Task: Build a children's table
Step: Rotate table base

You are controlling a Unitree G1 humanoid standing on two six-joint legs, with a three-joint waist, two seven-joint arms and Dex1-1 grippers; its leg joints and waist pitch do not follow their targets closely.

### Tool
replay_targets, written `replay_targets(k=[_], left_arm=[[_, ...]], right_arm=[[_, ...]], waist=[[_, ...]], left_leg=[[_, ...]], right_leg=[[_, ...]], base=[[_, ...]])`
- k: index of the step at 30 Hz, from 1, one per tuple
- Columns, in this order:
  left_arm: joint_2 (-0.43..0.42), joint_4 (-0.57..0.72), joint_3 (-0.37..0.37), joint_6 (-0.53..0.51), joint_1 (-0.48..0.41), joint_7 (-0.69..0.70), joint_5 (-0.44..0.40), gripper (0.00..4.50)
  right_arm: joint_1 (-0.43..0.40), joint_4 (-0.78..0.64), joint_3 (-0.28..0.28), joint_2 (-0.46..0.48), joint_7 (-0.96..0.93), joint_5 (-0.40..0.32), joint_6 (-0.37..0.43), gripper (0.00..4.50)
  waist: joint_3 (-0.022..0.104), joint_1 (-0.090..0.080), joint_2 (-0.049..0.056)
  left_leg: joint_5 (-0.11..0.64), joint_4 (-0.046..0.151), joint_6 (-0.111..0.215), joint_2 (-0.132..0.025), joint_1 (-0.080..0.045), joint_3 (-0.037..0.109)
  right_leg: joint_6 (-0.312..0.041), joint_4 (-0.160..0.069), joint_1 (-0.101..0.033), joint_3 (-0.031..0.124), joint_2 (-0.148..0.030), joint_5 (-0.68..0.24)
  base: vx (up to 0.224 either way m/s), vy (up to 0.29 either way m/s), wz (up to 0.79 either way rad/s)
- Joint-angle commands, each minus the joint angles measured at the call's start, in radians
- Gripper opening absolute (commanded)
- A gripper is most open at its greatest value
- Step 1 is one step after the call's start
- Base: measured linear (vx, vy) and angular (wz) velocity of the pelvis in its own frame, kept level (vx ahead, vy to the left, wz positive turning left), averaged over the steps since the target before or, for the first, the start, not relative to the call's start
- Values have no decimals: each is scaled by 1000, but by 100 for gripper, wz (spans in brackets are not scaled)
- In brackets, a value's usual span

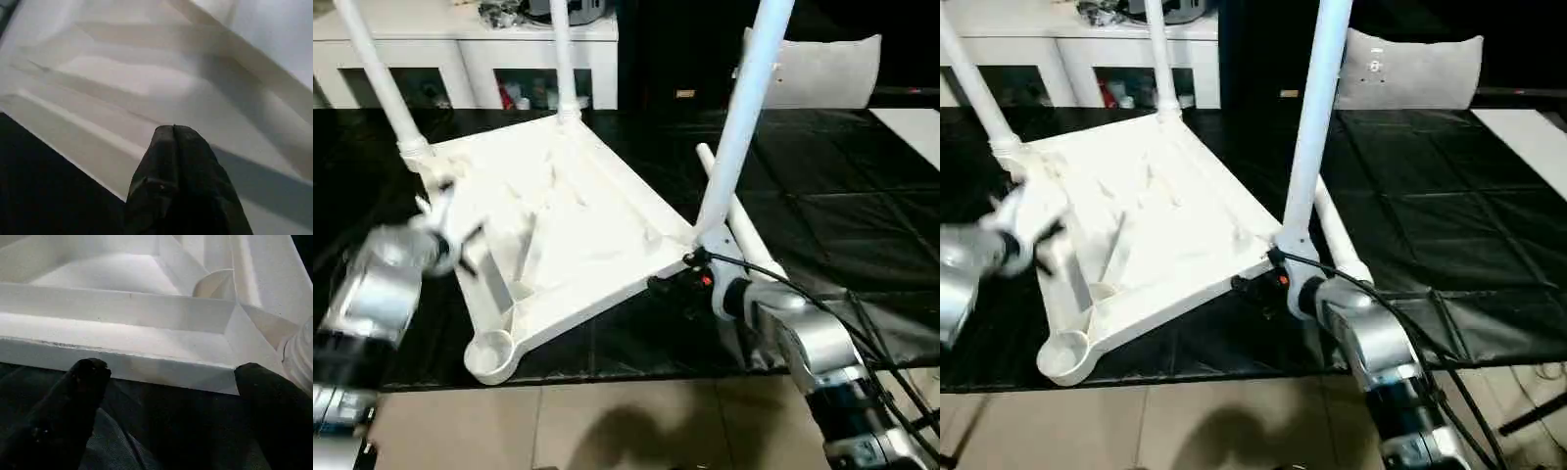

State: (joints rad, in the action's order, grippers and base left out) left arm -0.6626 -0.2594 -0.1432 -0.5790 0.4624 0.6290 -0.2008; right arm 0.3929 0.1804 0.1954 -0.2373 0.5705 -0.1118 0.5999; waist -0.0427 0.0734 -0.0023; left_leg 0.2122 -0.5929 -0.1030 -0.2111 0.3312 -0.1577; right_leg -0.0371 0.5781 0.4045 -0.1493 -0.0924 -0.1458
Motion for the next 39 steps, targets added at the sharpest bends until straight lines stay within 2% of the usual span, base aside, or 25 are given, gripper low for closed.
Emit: replay_targets(k=[1, 5, 8, 10, 15, 16, 18, 19, 20, 24, 26, 27, 28, 33, 38, 39], left_arm=[[-29, 22, -24, -17, -4, 12, -24, 5], [-33, 27, -12, -21, -12, 7, -41, 5], [-40, 37, -19, -25, -15, 21, -33, 5], [-49, 44, -31, -22, -18, 37, -20, 5], [-53, 55, -43, -17, -25, 69, -14, 5], [-65, 73, -62, -9, -37, 115, -11, 5], [-77, 88, -80, 14, -48, 167, 0, 5], [-81, 93, -86, 18, -52, 183, 7, 5], [-90, 104, -96, 29, -58, 212, 16, 5], [-117, 132, -120, 38, -74, 284, 39, 5], [-141, 154, -137, 47, -87, 348, 57, 5], [-152, 166, -145, 60, -94, 380, 68, 5], [-159, 178, -150, 69, -99, 412, 82, 5], [-146, 228, -153, 62, -119, 491, 152, 5], [-90, 286, -169, 48, -126, 552, 235, 5], [-74, 288, -178, 50, -121, 556, 240, 5]], right_arm=[[0, 20, 14, -2, 2, 2, 28, 450], [-11, -40, 5, -39, 65, -35, 19, 450], [-20, -65, 4, -73, 103, -43, 32, 450], [-30, -99, 2, -112, 146, -54, 49, 450], [-33, -114, -4, -131, 161, -63, 61, 450], [-30, -98, 4, -130, 157, -57, 60, 450], [-17, -49, 7, -100, 127, -47, 56, 450], [-13, -35, 13, -94, 124, -41, 46, 450], [-2, -6, 13, -79, 107, -33, 39, 450], [31, 68, 18, -43, 80, -18, 8, 450], [65, 138, 13, -12, 59, -10, -38, 450], [83, 173, 7, 4, 51, -13, -49, 450], [104, 211, 3, 20, 51, -15, -61, 450], [163, 308, -1, 58, 44, -9, -118, 450], [216, 405, -1, 88, 24, 14, -181, 450], [224, 420, -3, 92, 20, 15, -192, 450]], waist=[[54, 1, 12], [56, 2, 9], [60, 9, 9], [61, 15, 8], [57, 17, 12], [56, 17, 10], [55, 15, 11], [57, 13, 11], [57, 14, 16], [57, 12, 17], [60, 12, 20], [56, 7, 20], [55, 4, 21], [55, -3, 22], [59, -16, 21], [60, -21, 14]], left_leg=[[240, 77, 11, -12, 3, 5], [219, 76, 18, -15, 4, 5], [158, 75, 27, -17, 11, 5], [146, 74, 29, -18, 10, 4], [171, 75, 25, -16, 8, 2], [192, 77, 21, -16, 6, 3], [199, 78, 16, -16, 7, 5], [199, 78, 13, -16, 7, 5], [196, 78, 10, -17, 7, 6], [202, 79, -2, -19, 6, 6], [203, 79, -6, -19, 5, 7], [209, 81, -6, -18, 11, 7], [227, 81, -13, -17, 6, 7], [235, 81, -17, -19, 5, 7], [195, 78, -16, -16, 11, 4], [185, 77, -11, -16, 14, 3]], right_leg=[[-44, -84, -51, 55, -58, -458], [-58, -80, -53, 59, -58, -411], [-96, -63, -59, 63, -57, -316], [-109, -58, -60, 65, -58, -290], [-110, -65, -59, 63, -59, -327], [-97, -73, -58, 63, -62, -372], [-96, -73, -57, 63, -62, -388], [-99, -73, -56, 63, -61, -380], [-105, -70, -57, 63, -62, -364], [-129, -64, -56, 65, -61, -327], [-138, -58, -56, 66, -64, -315], [-138, -60, -59, 66, -62, -322], [-142, -61, -58, 66, -63, -335], [-144, -60, -59, 67, -63, -340], [-181, -48, -64, 70, -60, -260], [-185, -48, -66, 70, -61, -254]], base=[[0, 0, 0], [0, 0, 0], [0, 0, 0], [0, 0, 0], [0, 0, 0], [0, 0, 0], [0, 0, 0], [0, 0, 0], [0, 0, 0], [0, 0, 0], [0, 0, 0], [0, 0, 0], [0, 0, 0], [0, 0, 0], [0, 0, 0], [0, 0, 0]])
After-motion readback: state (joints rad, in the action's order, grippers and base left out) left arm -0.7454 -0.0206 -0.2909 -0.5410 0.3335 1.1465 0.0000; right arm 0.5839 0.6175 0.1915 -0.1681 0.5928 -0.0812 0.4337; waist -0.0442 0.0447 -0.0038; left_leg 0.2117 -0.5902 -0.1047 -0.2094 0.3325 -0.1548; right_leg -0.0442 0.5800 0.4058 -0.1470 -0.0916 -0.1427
